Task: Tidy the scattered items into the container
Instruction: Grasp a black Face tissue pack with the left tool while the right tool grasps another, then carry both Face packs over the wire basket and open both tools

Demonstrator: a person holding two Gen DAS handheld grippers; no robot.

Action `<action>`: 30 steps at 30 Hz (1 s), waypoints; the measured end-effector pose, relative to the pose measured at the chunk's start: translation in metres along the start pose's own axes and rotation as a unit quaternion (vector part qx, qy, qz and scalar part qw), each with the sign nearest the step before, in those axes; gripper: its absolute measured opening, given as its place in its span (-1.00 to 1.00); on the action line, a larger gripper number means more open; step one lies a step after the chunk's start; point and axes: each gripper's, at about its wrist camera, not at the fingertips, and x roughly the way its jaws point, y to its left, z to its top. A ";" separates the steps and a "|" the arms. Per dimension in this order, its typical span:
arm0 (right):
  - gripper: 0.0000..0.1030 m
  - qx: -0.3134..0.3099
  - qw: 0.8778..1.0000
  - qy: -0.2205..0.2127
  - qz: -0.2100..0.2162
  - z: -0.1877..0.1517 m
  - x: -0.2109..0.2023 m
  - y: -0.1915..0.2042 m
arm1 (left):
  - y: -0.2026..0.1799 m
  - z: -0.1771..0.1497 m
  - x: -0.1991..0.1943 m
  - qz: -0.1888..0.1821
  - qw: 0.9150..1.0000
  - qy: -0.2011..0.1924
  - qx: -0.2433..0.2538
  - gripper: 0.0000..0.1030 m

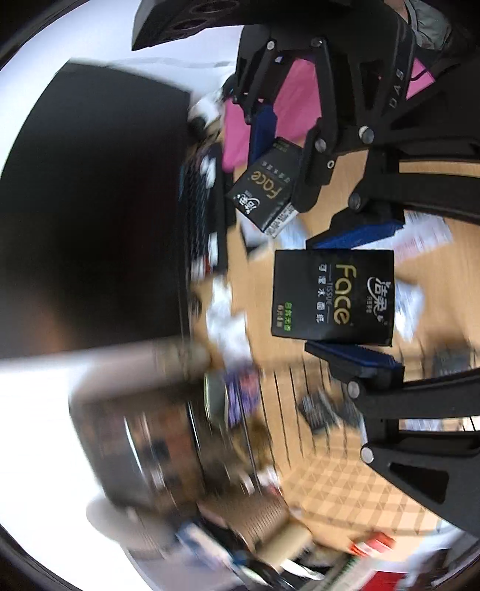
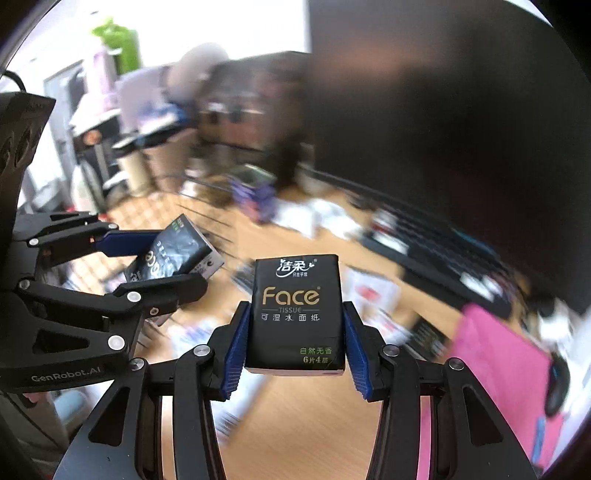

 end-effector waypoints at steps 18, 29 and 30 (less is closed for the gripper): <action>-0.09 -0.110 0.985 0.039 0.126 0.063 0.101 0.154 | 0.155 -0.056 0.006 0.107 0.985 0.030 -0.129 0.02; -0.09 -0.102 0.986 0.050 0.126 0.062 0.112 0.146 | 0.156 -0.058 0.019 0.105 0.985 0.044 -0.129 0.02; -0.09 -0.101 0.986 0.049 0.126 0.062 0.112 0.146 | 0.156 -0.058 0.019 0.104 0.985 0.044 -0.128 0.02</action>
